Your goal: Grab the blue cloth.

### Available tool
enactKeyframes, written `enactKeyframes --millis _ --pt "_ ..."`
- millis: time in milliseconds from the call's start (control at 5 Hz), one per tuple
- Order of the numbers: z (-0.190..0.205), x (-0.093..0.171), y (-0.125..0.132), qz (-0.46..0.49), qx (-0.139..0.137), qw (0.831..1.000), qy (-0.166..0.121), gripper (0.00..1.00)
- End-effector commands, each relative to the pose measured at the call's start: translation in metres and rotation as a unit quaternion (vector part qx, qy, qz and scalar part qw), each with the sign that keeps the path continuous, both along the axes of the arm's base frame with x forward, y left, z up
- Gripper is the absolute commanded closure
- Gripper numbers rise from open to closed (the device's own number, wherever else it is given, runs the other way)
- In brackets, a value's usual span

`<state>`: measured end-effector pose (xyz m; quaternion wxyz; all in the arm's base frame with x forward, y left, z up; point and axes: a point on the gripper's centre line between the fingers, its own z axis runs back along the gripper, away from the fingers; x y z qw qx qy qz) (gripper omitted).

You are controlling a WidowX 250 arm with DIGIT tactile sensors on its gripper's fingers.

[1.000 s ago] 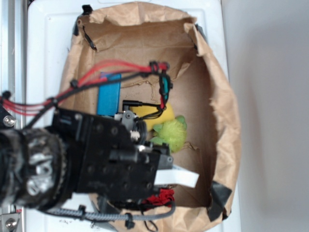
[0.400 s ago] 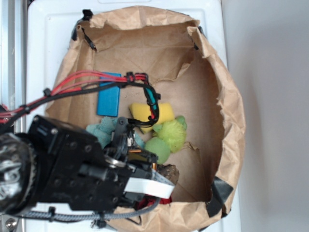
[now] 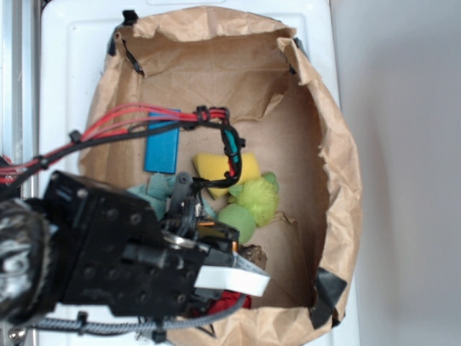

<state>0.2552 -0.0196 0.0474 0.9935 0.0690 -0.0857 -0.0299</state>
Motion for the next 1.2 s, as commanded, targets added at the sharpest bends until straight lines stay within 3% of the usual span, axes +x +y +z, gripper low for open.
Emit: enactKeyframes --millis 0,200,600,1000 --pt "0.064 0.036 0.035 0.072 -0.035 0.997 0.009 1.00" --pt "0.078 0.039 0.048 0.083 -0.047 0.995 0.020 1.00" --pt "0.120 0.025 0.062 0.074 -0.093 0.993 0.014 1.00" --pt "0.154 0.012 0.048 0.051 -0.113 0.992 -0.017 1.00"
